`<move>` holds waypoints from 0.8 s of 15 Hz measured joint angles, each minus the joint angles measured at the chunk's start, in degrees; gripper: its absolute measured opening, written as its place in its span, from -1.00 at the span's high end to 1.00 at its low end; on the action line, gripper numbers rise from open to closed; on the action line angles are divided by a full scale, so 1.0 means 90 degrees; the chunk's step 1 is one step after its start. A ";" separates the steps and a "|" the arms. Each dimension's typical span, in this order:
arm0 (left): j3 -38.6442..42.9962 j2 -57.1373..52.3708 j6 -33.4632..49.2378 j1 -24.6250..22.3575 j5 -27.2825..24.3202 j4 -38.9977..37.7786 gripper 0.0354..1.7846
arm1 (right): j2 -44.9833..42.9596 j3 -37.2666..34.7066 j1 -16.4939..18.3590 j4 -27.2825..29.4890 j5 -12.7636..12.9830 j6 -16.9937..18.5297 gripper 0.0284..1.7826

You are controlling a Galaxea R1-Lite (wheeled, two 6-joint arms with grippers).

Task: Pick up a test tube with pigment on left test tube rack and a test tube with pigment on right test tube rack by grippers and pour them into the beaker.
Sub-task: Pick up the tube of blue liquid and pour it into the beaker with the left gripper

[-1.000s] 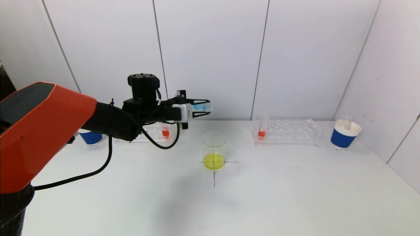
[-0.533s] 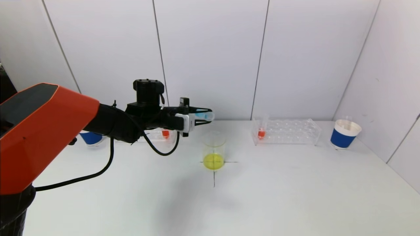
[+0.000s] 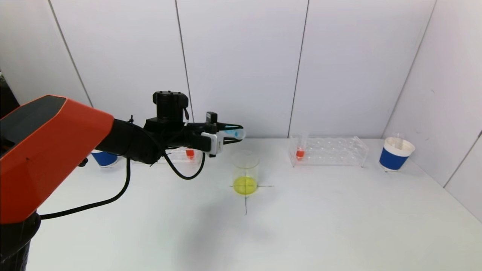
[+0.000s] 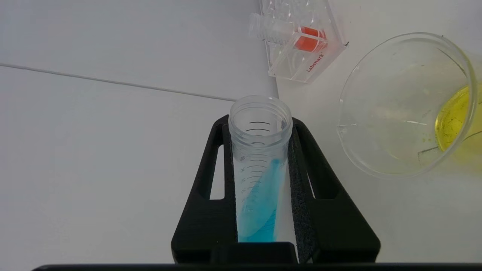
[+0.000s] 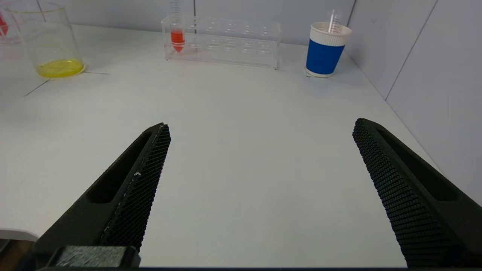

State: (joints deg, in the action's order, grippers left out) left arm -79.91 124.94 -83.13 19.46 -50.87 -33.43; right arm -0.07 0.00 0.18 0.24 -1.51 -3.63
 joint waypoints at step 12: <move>0.0135 0.0073 -0.0649 -0.0024 0.0047 0.0005 0.56 | 0.0000 0.0000 0.0000 0.0003 -0.0003 0.0000 -0.98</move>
State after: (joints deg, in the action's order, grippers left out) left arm -78.69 125.60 -88.97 19.24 -50.44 -33.38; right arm -0.07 0.00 0.18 0.27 -1.54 -3.63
